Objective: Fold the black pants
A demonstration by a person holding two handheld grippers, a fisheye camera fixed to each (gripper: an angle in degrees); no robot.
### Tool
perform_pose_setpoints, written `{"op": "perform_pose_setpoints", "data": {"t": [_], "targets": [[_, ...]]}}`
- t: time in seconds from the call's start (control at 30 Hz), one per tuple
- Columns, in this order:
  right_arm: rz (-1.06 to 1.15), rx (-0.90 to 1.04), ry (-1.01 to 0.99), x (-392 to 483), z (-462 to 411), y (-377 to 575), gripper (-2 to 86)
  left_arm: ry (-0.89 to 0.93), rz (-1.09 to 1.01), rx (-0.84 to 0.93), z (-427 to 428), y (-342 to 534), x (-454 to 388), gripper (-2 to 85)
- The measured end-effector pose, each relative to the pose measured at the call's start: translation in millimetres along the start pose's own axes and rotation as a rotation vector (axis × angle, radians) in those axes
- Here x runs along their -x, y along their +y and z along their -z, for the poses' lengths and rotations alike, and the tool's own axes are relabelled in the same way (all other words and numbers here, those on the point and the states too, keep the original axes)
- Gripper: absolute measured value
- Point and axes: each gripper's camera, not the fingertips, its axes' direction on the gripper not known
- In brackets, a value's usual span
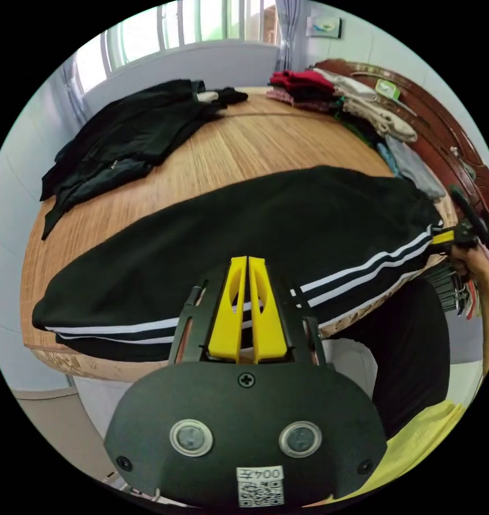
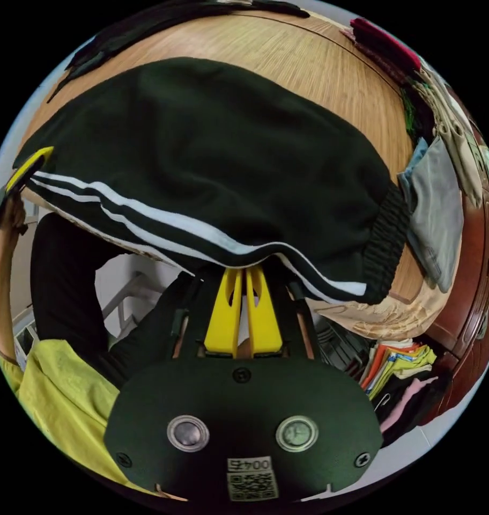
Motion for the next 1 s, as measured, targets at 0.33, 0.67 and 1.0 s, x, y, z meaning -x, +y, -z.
{"op": "perform_pose_setpoints", "data": {"t": [0.33, 0.67, 1.0], "targets": [[-0.327, -0.607, -0.672, -218, 50, 163, 18.6, -0.027, -0.028, -0.049, -22, 14, -29, 0.2], [-0.419, -0.44, -0.921, -284, -14, 125, 18.8, 0.018, -0.021, -0.011, -26, 4, -49, 0.1], [-0.302, -0.349, -0.547, -284, 38, 69, 6.2, 0.092, 0.07, 0.019, -37, -33, -73, 0.2]]}}
